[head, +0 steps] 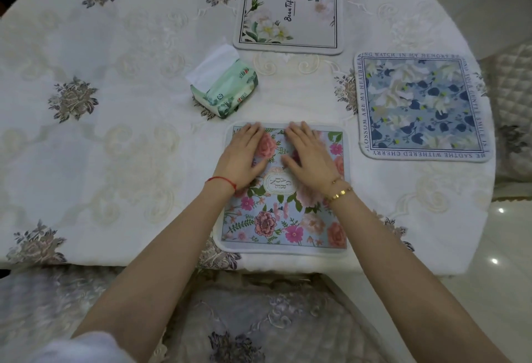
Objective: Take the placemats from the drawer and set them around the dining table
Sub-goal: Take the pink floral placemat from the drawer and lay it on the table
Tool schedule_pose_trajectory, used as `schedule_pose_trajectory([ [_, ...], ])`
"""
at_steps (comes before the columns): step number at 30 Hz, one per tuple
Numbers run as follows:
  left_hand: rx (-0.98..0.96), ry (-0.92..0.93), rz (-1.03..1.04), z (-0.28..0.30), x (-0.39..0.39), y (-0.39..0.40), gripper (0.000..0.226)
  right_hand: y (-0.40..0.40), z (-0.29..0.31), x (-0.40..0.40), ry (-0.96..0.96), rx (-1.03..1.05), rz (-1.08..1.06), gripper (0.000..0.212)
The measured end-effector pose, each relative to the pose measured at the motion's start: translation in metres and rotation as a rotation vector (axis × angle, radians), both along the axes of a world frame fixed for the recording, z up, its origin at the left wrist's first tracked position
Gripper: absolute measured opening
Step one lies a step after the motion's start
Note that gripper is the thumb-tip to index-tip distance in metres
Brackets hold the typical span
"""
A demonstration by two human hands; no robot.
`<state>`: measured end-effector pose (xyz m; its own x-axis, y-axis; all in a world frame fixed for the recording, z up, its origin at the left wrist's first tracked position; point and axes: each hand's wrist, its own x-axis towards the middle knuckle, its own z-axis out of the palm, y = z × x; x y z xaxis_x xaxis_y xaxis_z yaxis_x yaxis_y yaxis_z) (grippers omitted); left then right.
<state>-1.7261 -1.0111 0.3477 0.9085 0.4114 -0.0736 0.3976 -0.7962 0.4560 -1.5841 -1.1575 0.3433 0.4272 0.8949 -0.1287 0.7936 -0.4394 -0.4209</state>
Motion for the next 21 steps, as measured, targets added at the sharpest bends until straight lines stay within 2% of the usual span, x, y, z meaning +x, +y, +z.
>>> schedule_pose_trajectory([
  [8,0.084,0.029,0.001,-0.011,0.007,0.012,0.08,0.002,-0.012,0.018,-0.041,-0.013,0.054,0.072],
  [18,0.097,0.116,0.162,-0.009,-0.021,0.03,0.092,-0.059,-0.004,0.047,-0.052,-0.057,-0.208,0.089],
  [21,0.11,0.05,0.133,-0.002,-0.024,0.024,0.086,-0.057,0.002,0.035,-0.069,0.005,-0.243,0.083],
])
